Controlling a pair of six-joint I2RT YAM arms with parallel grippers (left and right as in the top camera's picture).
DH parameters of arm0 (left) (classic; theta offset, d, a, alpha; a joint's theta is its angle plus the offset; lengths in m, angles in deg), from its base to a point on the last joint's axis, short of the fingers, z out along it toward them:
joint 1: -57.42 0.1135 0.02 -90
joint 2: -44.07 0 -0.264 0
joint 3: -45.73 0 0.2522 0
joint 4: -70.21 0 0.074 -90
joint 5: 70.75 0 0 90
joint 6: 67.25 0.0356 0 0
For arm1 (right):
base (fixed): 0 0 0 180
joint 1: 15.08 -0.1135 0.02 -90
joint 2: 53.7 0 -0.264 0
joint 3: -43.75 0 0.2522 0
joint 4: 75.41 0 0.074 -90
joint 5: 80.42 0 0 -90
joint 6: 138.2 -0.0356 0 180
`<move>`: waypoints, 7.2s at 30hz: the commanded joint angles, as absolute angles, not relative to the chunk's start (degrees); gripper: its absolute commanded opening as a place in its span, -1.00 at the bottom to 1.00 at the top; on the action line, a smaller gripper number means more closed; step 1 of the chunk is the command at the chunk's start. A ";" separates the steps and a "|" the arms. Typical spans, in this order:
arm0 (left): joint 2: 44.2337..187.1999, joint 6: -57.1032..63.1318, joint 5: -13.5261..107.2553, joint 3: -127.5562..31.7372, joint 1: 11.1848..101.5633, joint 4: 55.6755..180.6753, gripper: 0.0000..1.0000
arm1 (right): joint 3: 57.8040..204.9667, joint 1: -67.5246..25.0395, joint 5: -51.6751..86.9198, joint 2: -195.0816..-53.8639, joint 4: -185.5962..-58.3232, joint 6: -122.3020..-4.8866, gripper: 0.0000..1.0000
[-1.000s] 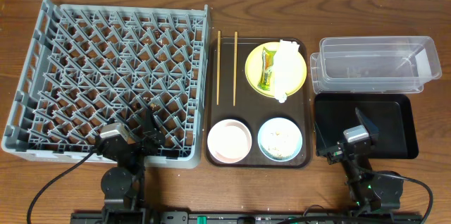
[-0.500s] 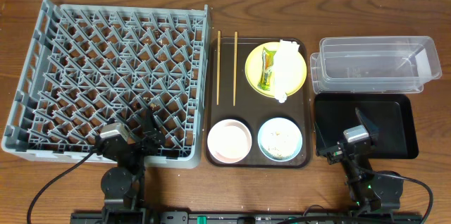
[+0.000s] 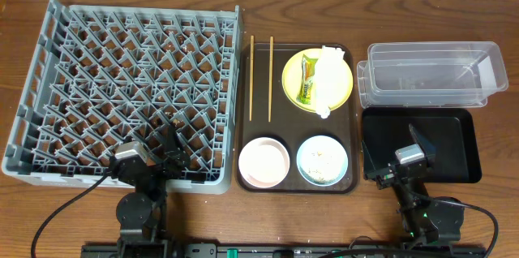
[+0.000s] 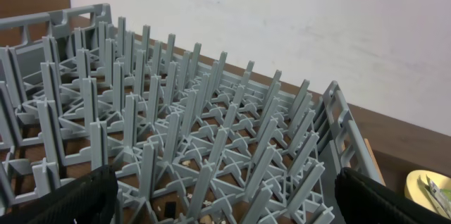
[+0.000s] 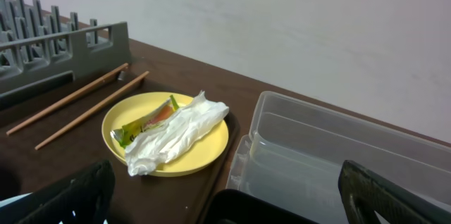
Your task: Sort waste into correct bins and load items into the dishwasher
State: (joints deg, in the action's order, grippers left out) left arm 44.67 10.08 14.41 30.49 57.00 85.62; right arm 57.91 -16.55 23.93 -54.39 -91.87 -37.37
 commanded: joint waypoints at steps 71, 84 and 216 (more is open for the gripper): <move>100.91 11.31 40.70 -37.70 57.13 126.97 1.00 | 151.05 -32.29 14.42 -153.29 -145.86 -57.30 0.37; 100.93 11.33 40.70 -37.66 57.13 127.30 1.00 | 151.02 -33.91 5.52 -170.58 -142.73 -73.39 -0.06; 102.11 15.29 39.76 -37.66 55.66 131.74 1.00 | 145.69 -31.00 30.75 -143.43 -143.02 -54.33 -0.02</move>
State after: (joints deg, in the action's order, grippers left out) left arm 102.50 13.25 38.86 -36.24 56.21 131.08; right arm 146.06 -26.28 27.14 -141.42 -142.63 -60.21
